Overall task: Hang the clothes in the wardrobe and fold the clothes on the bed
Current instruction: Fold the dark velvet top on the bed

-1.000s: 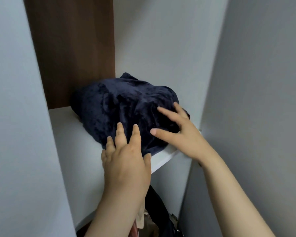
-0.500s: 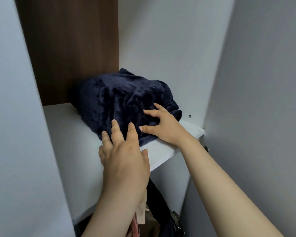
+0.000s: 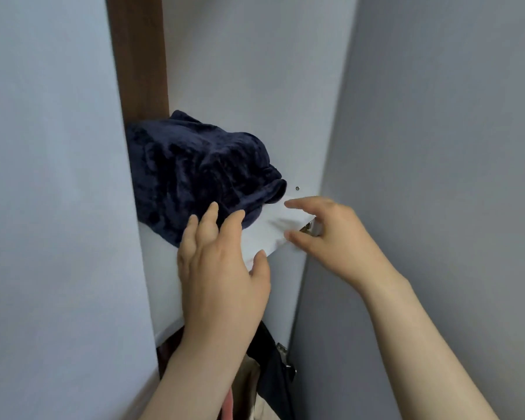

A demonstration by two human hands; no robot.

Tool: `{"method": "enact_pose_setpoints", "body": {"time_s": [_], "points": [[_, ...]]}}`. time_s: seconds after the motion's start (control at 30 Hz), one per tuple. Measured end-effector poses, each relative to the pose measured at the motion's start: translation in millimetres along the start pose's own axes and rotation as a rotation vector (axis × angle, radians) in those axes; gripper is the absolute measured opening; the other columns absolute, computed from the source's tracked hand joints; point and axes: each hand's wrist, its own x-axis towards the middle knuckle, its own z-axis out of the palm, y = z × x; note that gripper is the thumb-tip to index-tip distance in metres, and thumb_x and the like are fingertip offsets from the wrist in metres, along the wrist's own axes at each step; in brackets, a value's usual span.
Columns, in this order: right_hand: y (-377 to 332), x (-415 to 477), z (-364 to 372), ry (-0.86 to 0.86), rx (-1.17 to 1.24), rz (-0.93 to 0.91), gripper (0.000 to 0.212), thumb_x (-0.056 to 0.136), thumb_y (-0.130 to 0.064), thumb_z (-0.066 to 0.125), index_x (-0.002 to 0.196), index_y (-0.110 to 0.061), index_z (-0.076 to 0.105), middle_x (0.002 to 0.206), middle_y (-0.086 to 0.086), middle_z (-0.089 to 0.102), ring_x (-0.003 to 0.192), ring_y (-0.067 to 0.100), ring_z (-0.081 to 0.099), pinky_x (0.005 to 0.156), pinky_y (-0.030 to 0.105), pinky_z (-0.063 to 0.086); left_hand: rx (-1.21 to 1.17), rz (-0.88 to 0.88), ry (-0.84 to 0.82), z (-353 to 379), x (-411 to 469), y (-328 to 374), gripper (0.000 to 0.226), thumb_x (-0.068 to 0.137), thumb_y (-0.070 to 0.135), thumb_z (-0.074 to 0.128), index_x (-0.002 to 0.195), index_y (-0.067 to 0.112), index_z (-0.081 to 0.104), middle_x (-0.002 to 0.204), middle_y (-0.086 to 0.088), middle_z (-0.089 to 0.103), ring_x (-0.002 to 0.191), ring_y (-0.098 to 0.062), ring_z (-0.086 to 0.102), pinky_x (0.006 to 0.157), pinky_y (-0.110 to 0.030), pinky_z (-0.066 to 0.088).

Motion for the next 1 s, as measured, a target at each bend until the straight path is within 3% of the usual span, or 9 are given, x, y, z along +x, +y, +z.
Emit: {"method": "enact_pose_setpoints", "body": {"time_s": [0.1,0.2,0.27,0.33,0.47,0.6,0.73,0.83,1.0], "points": [[-13.1,-36.4,-18.3,-0.005,-0.151,0.055,0.047,0.084,-0.023,0.070,0.130,-0.026,0.059,0.128,-0.008,0.061,0.099,-0.004,0.050,0.079,-0.002,0.032,-0.074,0.113,-0.065,-9.3,-14.4,-1.6,0.050,0.086,0.025,0.063,0.135,0.025,0.051,0.150,0.007,0.038,0.139,-0.017,0.027,0.113,-0.042,0.029],[-30.5,-76.1,-33.9,0.001,-0.291,0.118,0.048,0.085,-0.023,0.069,0.131,-0.026,0.057,0.128,-0.006,0.061,0.118,0.011,0.053,0.094,0.018,0.037,-0.148,0.194,-0.140,-18.1,-28.8,-2.5,0.049,0.087,0.024,0.062,0.135,0.026,0.051,0.147,0.008,0.040,0.135,-0.013,0.032,0.112,-0.034,0.031],[-42.7,-103.8,-41.8,-0.012,-0.363,0.178,0.049,0.087,-0.024,0.068,0.134,-0.025,0.055,0.131,-0.006,0.058,0.122,0.013,0.051,0.099,0.024,0.038,-0.200,0.268,-0.208,-22.9,-41.6,-0.7,0.050,0.088,0.025,0.060,0.137,0.026,0.049,0.146,0.010,0.041,0.133,-0.009,0.032,0.111,-0.024,0.026],[-53.7,-133.4,-48.1,-0.034,-0.410,0.241,0.050,0.088,-0.026,0.067,0.136,-0.025,0.053,0.133,-0.007,0.057,0.123,0.012,0.050,0.100,0.021,0.037,-0.245,0.336,-0.321,-24.9,-56.9,-0.2,0.050,0.089,0.027,0.059,0.138,0.027,0.047,0.144,0.012,0.042,0.132,-0.006,0.032,0.107,-0.019,0.022],[-70.6,-203.1,-66.8,-0.032,-0.483,0.364,0.051,0.088,-0.028,0.067,0.137,-0.027,0.052,0.134,-0.008,0.057,0.122,0.012,0.052,0.098,0.020,0.035,-0.241,0.385,-0.545,-19.7,-91.5,5.2,0.052,0.090,0.029,0.060,0.139,0.027,0.045,0.142,0.009,0.045,0.129,-0.014,0.042,0.106,-0.025,0.032],[-83.6,-284.9,-96.2,0.012,-0.503,0.517,0.048,0.089,-0.029,0.066,0.135,-0.031,0.054,0.131,-0.016,0.057,0.118,0.007,0.052,0.095,0.019,0.039,-0.262,0.461,-0.674,-17.6,-144.2,33.1,0.049,0.089,0.029,0.062,0.136,0.028,0.048,0.138,0.009,0.048,0.104,-0.022,0.056,0.097,-0.025,0.036],[-81.2,-360.6,-127.1,0.075,-0.543,0.654,0.047,0.088,-0.030,0.067,0.133,-0.032,0.055,0.126,-0.017,0.059,0.114,0.007,0.055,0.091,0.021,0.040,-0.326,0.646,-0.823,-4.9,-206.3,73.7,0.051,0.091,0.033,0.059,0.139,0.033,0.043,0.139,0.013,0.046,0.123,-0.010,0.046,0.099,-0.019,0.031],[-76.7,-416.4,-149.0,0.096,-0.554,0.775,0.050,0.087,-0.029,0.068,0.135,-0.030,0.053,0.130,-0.015,0.057,0.120,0.008,0.052,0.100,0.021,0.038,-0.376,0.740,-0.931,8.8,-248.2,107.9,0.049,0.092,0.035,0.056,0.139,0.035,0.041,0.138,0.016,0.045,0.119,-0.007,0.046,0.096,-0.016,0.032],[-77.6,-503.4,-168.4,0.109,-0.585,0.989,0.051,0.087,-0.029,0.068,0.136,-0.029,0.053,0.130,-0.013,0.058,0.120,0.009,0.052,0.097,0.019,0.037,-0.371,0.854,-1.083,30.6,-310.2,141.5,0.047,0.093,0.035,0.055,0.138,0.034,0.042,0.137,0.014,0.047,0.125,-0.006,0.042,0.097,-0.016,0.028]]}}
